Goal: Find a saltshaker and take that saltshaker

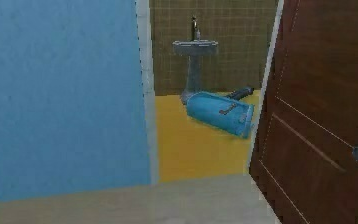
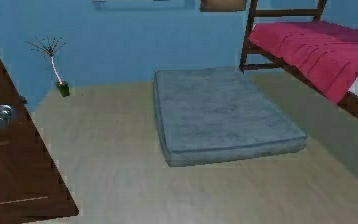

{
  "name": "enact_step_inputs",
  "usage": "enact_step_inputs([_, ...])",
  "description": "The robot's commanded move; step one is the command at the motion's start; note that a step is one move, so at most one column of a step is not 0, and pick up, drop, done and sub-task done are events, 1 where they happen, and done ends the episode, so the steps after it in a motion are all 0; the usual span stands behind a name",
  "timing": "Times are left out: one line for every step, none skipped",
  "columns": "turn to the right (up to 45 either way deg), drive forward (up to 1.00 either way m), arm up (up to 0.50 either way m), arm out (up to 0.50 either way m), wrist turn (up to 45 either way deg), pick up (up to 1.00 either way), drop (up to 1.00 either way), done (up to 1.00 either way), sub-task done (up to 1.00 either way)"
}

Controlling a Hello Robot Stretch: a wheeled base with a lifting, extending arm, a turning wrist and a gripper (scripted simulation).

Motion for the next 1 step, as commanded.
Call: enact_step_inputs([0.0,1.0,0.0,0.0,0.0,0.0,0.0,0.0,0.0])
